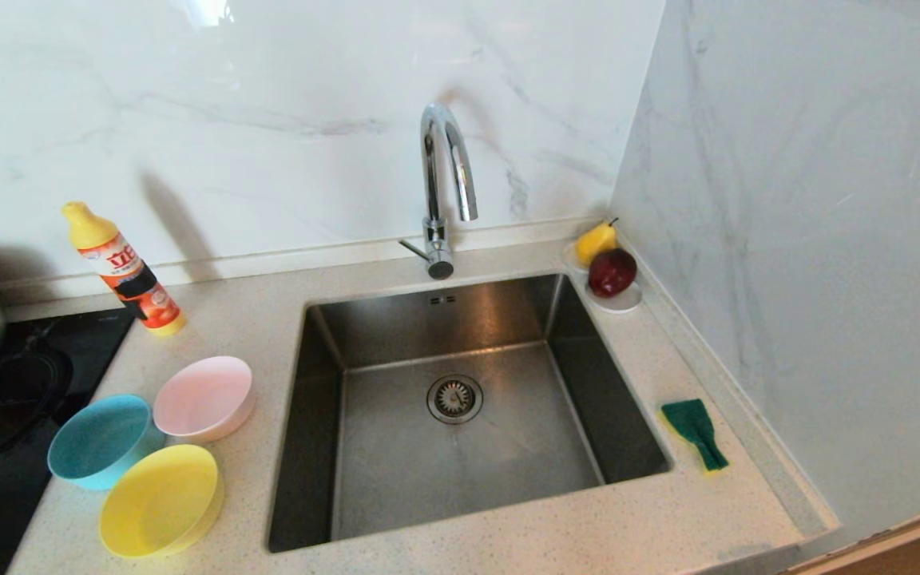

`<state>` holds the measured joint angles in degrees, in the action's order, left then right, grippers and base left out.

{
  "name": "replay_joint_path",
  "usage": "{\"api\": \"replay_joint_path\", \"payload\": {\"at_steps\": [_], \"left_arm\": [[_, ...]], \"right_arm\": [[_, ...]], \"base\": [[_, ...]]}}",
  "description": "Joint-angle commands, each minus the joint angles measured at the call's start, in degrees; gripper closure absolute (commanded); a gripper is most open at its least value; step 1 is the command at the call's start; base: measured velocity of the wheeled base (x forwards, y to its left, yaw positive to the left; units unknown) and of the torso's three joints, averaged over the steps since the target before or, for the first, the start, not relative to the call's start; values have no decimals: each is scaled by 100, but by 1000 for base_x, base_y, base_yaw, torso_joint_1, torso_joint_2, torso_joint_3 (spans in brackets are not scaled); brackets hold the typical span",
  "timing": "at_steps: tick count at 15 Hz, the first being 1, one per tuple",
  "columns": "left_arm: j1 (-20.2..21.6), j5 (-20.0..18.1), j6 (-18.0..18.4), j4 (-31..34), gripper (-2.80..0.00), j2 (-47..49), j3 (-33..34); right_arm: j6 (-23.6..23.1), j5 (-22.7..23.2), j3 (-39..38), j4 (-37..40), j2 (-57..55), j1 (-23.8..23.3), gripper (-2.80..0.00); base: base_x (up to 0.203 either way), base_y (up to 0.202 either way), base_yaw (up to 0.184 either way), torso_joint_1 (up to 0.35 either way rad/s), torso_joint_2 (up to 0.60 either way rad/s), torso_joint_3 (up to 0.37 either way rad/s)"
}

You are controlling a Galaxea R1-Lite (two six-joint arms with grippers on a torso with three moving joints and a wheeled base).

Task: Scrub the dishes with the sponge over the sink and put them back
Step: Grab the dish soap

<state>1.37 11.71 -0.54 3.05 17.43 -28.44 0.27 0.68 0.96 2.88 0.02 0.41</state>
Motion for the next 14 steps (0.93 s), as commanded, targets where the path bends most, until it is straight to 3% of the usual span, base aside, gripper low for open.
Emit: {"api": "replay_joint_path", "payload": {"at_steps": [1, 3, 9, 12, 14], "left_arm": [[37, 150, -66, -95, 0, 1547, -504], [51, 477, -125, -443, 0, 2684, -790], [260, 1181, -462, -2543, 0, 5764, -1254], [560, 1261, -1046, -2863, 0, 6640, -1524], [845, 1062, -1194, -3197, 0, 7107, -1576]], "right_arm": [[0, 3, 0, 2, 6, 2, 0], [0, 3, 0, 2, 6, 2, 0], [0, 3, 0, 2, 6, 2, 0], [0, 3, 0, 2, 6, 2, 0], [0, 3, 0, 2, 6, 2, 0]], "base": [[0, 0, 0, 0, 0, 0], [0, 0, 0, 0, 0, 0], [0, 0, 0, 0, 0, 0], [0, 0, 0, 0, 0, 0], [0, 0, 0, 0, 0, 0]]}}
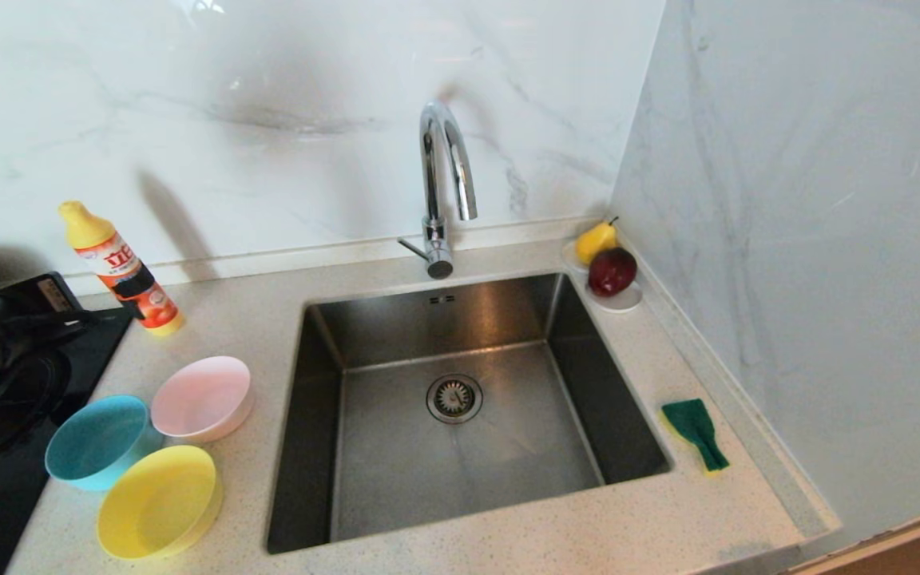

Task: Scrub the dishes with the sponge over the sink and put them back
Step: Grab the dish soap

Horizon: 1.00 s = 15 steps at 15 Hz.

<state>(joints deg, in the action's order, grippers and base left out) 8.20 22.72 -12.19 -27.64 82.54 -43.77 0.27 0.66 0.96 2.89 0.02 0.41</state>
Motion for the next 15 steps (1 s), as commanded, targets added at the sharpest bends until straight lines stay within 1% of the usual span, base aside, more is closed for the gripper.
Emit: {"api": "replay_joint_path", "payload": {"at_steps": [1, 3, 4, 7, 12, 14, 15], "left_arm": [[323, -142, -50, -345, 0, 831, -47], [597, -289, -56, -700, 0, 1257, -66], [669, -382, -60, -793, -280, 1450, -69], [744, -725, -82, -1120, -280, 1682, 38], [748, -735, -95, -1736, -280, 1905, 418], [807, -716, -133, -2309, -280, 2302, 560], [832, -700, -136, -2726, -280, 2573, 582]], "right_arm": [[0, 4, 0, 1, 6, 2, 0], [0, 4, 0, 1, 6, 2, 0], [0, 4, 0, 1, 6, 2, 0], [0, 4, 0, 1, 6, 2, 0], [0, 4, 0, 1, 6, 2, 0], [0, 4, 0, 1, 6, 2, 0], [0, 4, 0, 1, 6, 2, 0]], "base": [[0, 0, 0, 0, 0, 0], [0, 0, 0, 0, 0, 0], [0, 0, 0, 0, 0, 0], [0, 0, 0, 0, 0, 0], [0, 0, 0, 0, 0, 0], [0, 0, 0, 0, 0, 0], [0, 0, 0, 0, 0, 0]]}}
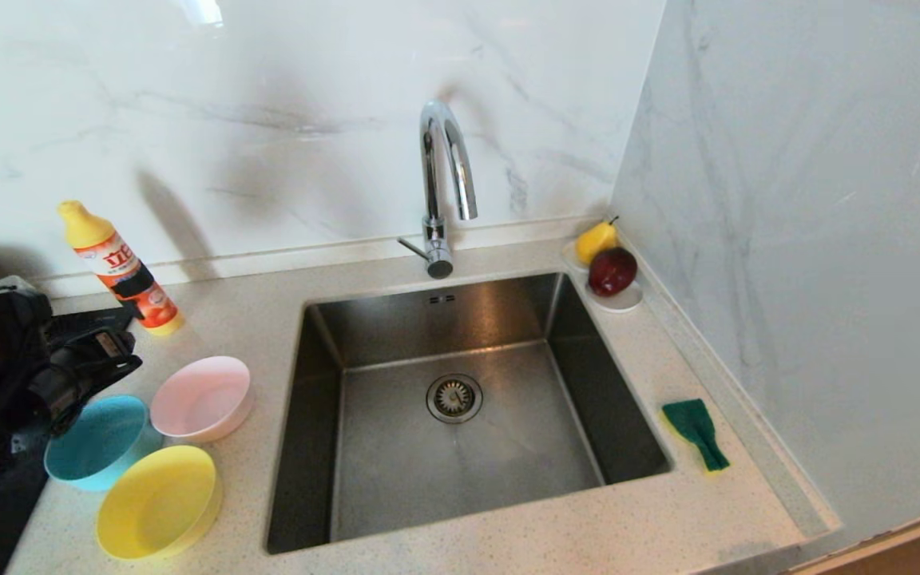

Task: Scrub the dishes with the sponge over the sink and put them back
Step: Grab the dish soap

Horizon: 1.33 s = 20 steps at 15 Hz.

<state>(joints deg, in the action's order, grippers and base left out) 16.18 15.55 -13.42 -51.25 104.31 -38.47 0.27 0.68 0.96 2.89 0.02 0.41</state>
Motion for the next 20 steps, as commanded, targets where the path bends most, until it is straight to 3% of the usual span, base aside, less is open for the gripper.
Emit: {"api": "replay_joint_path", "payload": {"at_steps": [1, 2, 6, 16, 20], "left_arm": [[67, 27, -3, -834, -280, 615, 74], [104, 29, 16, -1135, -280, 743, 139], [147, 30, -19, -1193, -280, 1038, -69], [342, 1, 38, -1160, -280, 1921, -1447], [342, 1, 221, -1147, -280, 2207, -1943]], "right_arm": [[0, 2, 0, 1, 6, 2, 0], [0, 2, 0, 1, 6, 2, 0], [0, 2, 0, 1, 6, 2, 0], [0, 2, 0, 1, 6, 2, 0], [0, 2, 0, 1, 6, 2, 0]], "base": [[0, 0, 0, 0, 0, 0], [0, 0, 0, 0, 0, 0], [0, 0, 0, 0, 0, 0], [0, 0, 0, 0, 0, 0], [0, 0, 0, 0, 0, 0]]}}
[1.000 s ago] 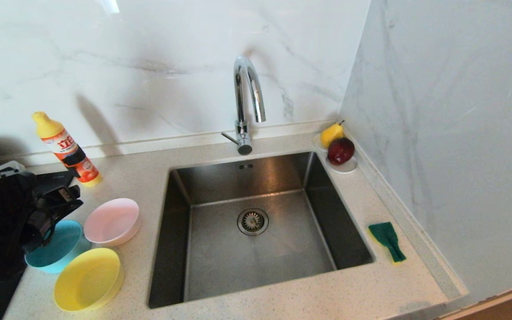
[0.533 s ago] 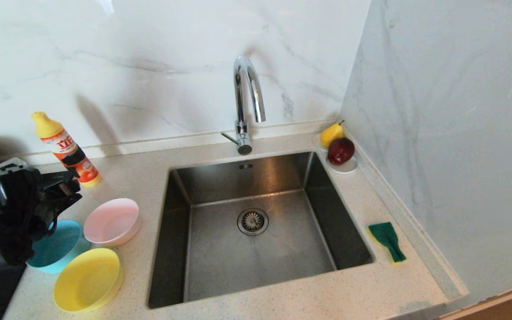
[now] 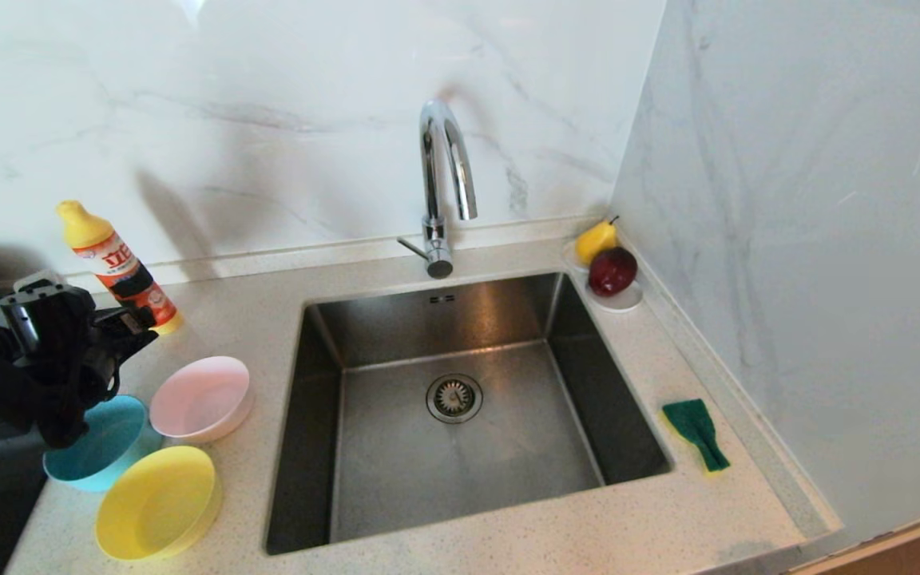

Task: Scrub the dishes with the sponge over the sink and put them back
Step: Grab the dish soap

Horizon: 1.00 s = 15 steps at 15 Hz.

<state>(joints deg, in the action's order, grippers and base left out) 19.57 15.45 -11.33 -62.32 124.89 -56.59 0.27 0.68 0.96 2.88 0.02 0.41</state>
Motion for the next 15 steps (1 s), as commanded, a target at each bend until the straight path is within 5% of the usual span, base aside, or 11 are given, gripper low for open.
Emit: {"api": "replay_joint_path", "payload": {"at_steps": [1, 15], "left_arm": [[3, 11, 76, -51, -280, 209, -233], [-164, -33, 428, 195, -280, 943, -1600]], "right_arm": [[0, 2, 0, 2, 6, 2, 0], [0, 2, 0, 2, 6, 2, 0]], "base": [[0, 0, 0, 0, 0, 0], [0, 0, 0, 0, 0, 0]]}}
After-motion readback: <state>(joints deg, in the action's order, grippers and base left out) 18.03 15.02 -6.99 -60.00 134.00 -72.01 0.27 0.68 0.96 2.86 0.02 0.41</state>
